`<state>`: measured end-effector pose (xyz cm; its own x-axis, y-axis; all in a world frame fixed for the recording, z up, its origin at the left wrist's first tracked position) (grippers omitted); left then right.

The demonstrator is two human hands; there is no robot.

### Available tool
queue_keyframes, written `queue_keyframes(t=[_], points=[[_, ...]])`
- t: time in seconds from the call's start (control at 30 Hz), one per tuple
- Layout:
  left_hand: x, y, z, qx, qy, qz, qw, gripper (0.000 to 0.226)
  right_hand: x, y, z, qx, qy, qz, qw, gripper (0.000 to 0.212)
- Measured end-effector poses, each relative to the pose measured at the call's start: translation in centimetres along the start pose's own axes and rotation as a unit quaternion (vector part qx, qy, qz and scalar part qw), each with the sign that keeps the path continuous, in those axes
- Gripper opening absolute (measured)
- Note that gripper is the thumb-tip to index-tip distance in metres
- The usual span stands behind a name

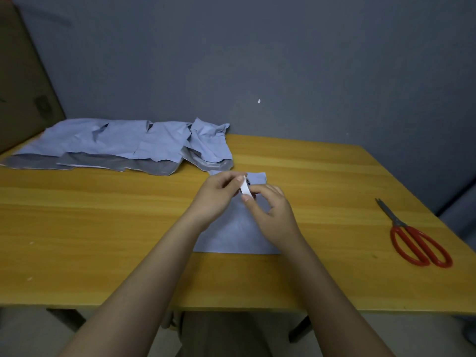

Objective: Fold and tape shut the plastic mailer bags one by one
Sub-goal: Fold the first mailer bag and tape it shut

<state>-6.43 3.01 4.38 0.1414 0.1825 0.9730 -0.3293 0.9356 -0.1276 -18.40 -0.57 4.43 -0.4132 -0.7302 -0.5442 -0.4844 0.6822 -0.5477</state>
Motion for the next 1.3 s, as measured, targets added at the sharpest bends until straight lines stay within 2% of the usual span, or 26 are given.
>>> queue_keyframes(t=[0.1, 0.33, 0.63, 0.87, 1.0, 1.3], points=[[0.3, 0.0, -0.7, 0.005, 0.005, 0.021, 1.0, 0.024, 0.2, -0.1, 0.1, 0.023, 0.001, -0.006, 1.0, 0.034], [1.7, 0.5, -2.0, 0.012, -0.058, 0.091, 0.994, 0.011, -0.4, -0.1, -0.1, 0.073, 0.022, -0.041, 0.996, 0.03], [2.0, 0.8, -2.8, 0.028, -0.081, 0.12, 0.989, 0.004, -1.6, -0.3, 0.5, 0.076, 0.029, -0.045, 0.996, 0.022], [2.8, 1.0, -3.1, 0.035, -0.171, 0.177, 0.969, 0.019, -2.4, -0.6, 0.1, 0.121, 0.103, -0.073, 0.985, 0.022], [2.6, 0.8, -3.3, 0.036, -0.171, 0.17, 0.97, 0.02, -3.0, -0.5, -0.1, 0.144, 0.173, -0.074, 0.972, 0.019], [1.6, 0.2, -3.5, 0.026, -0.166, 0.113, 0.979, 0.011, -2.7, -0.4, -0.1, 0.152, 0.185, -0.105, 0.965, 0.019]])
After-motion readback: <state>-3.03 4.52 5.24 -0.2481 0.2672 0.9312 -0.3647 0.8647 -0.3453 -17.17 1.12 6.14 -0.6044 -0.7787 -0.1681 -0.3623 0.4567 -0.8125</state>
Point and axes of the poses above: each hand's wrist, its own y-axis away from the middle knuckle, its own z-axis out of the palm, x = y × z, the point moved 8 cm from there along -y, towards the middle knuckle, and after that the axes turned 14 degrees about y, right-handed, at the moved point
